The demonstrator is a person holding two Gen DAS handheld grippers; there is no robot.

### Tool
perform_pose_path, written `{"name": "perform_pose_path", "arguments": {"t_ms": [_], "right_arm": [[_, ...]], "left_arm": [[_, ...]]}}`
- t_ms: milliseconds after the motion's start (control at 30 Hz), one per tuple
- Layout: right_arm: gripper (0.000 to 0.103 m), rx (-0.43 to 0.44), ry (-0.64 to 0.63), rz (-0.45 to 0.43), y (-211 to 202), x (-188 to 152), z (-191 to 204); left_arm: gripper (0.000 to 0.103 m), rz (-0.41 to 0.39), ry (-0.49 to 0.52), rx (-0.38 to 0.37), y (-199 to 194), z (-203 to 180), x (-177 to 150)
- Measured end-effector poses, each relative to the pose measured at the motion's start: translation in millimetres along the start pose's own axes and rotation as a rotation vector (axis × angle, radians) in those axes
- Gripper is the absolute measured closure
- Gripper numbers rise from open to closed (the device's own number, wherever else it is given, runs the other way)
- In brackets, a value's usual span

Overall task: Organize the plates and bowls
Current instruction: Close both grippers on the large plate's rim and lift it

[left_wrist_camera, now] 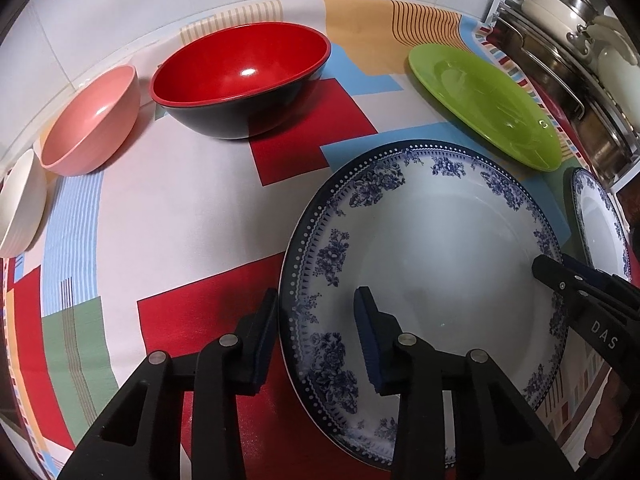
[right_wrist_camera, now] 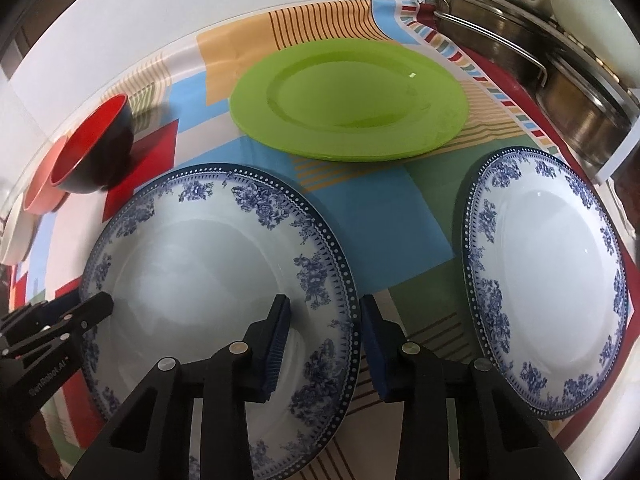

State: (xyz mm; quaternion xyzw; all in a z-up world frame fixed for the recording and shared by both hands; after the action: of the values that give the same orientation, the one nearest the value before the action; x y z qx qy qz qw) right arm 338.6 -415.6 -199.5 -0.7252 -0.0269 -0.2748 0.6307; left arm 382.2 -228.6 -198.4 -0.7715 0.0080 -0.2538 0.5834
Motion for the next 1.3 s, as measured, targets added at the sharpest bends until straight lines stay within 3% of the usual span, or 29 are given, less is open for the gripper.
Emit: {"name": "perform_pose_path", "arguments": {"t_ms": [267, 600, 867, 1300], "right_arm": [[0.068, 0.009, -0.008, -0.002, -5, -3, 3], [0.069, 0.041, -0.053, -0.062, -28, 1, 33], [0.069, 0.052, -0.139, -0.106, -52, -6, 79], [0.069, 0.120, -0.297, -0.138, -83, -34, 185]], "left_arm": [[0.066, -0.015, -0.033, 0.015, -9, 8, -3], [0.066, -0.098, -0.088, 0.046, -42, 39, -9], [0.067, -0.139, -0.170, 0.067, -70, 91, -30], [0.067, -0.180, -0.328, 0.141, -116, 185, -85]]}}
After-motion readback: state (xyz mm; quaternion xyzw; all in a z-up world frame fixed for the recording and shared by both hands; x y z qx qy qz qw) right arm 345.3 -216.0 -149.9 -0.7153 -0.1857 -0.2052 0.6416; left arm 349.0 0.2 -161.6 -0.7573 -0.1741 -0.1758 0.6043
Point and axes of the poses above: each gripper's, at about its wrist camera, not at the fingertips, and y roughly the way its jaws point, z to its left, x to its top, the point moved 6 cm from there along y, roughly the way its jaws point, and after that the axes turned 10 degrees about -x, right-handed, at the moved point
